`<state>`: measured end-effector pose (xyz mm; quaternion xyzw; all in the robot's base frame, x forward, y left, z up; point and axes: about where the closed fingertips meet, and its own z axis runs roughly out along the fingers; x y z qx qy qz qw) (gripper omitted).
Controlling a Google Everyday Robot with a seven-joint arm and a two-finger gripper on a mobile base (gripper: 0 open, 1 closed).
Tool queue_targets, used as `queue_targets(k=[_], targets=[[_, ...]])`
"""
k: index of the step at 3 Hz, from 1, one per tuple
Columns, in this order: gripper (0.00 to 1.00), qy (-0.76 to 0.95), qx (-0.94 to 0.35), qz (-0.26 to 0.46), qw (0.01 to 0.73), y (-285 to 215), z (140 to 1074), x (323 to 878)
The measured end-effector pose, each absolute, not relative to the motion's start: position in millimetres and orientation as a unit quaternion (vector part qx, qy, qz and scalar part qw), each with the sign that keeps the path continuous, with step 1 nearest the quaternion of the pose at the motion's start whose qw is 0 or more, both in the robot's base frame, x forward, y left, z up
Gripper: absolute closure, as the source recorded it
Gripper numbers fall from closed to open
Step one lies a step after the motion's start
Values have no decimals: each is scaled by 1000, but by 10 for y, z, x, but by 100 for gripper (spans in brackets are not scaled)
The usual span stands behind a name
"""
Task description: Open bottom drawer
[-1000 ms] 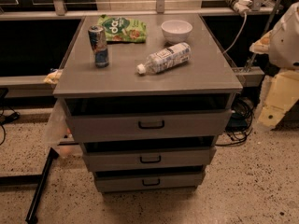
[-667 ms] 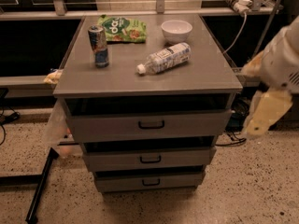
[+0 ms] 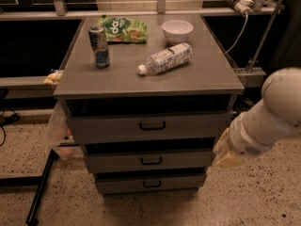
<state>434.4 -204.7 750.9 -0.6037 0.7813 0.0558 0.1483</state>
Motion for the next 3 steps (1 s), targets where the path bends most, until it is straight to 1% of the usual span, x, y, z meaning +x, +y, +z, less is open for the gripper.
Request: queue_targets(k=[1, 2, 3], targets=[[88, 783, -600, 57, 155, -2031, 7348, 4395], [100, 783, -600, 57, 155, -2031, 7349, 4394], [100, 792, -586, 57, 161, -2153, 6934, 4397]])
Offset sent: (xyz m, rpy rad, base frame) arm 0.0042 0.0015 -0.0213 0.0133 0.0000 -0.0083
